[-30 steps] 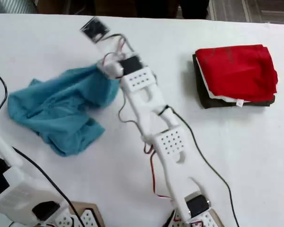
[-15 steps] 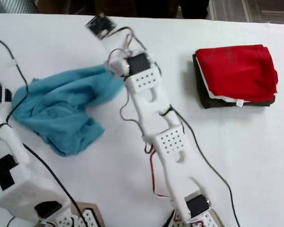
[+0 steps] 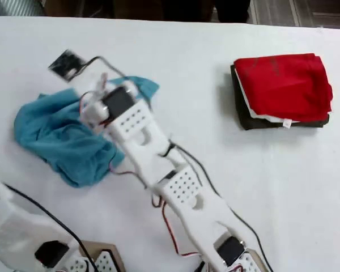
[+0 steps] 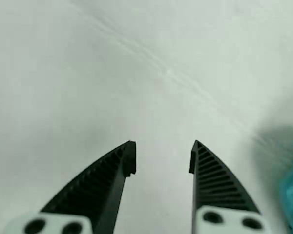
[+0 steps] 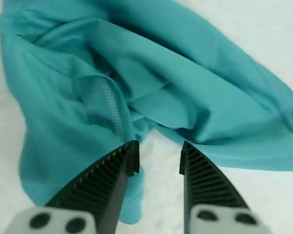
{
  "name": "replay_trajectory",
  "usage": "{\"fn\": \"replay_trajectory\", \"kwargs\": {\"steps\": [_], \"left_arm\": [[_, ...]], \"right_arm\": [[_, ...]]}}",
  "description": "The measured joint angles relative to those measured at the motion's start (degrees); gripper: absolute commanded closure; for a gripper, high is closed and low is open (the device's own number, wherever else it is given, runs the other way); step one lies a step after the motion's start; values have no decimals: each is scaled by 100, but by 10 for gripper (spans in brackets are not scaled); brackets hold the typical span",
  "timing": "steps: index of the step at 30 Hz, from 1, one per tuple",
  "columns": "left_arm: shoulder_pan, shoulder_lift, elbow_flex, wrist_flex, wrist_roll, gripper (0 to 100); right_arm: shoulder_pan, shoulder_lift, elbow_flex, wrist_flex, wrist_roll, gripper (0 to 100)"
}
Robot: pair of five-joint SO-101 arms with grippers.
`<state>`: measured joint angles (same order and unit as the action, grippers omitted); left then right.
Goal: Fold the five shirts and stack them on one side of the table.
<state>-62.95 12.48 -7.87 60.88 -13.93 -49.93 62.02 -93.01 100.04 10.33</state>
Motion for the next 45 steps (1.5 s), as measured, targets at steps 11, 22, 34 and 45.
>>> {"fn": "replay_trajectory", "kwargs": {"steps": [11, 22, 34, 45], "left_arm": [[-932, 0, 0, -387, -334, 801], [-976, 0, 0, -387, -387, 801], [-967, 0, 0, -360, -396, 801], [-343, 0, 0, 18, -396, 801]], "right_arm": [[-1354, -35, 1802, 0, -316, 857], [-1459, -536, 3464, 0, -475, 771], [-501, -396, 3701, -378, 484, 979], [2347, -563, 2391, -79, 1574, 979]]}}
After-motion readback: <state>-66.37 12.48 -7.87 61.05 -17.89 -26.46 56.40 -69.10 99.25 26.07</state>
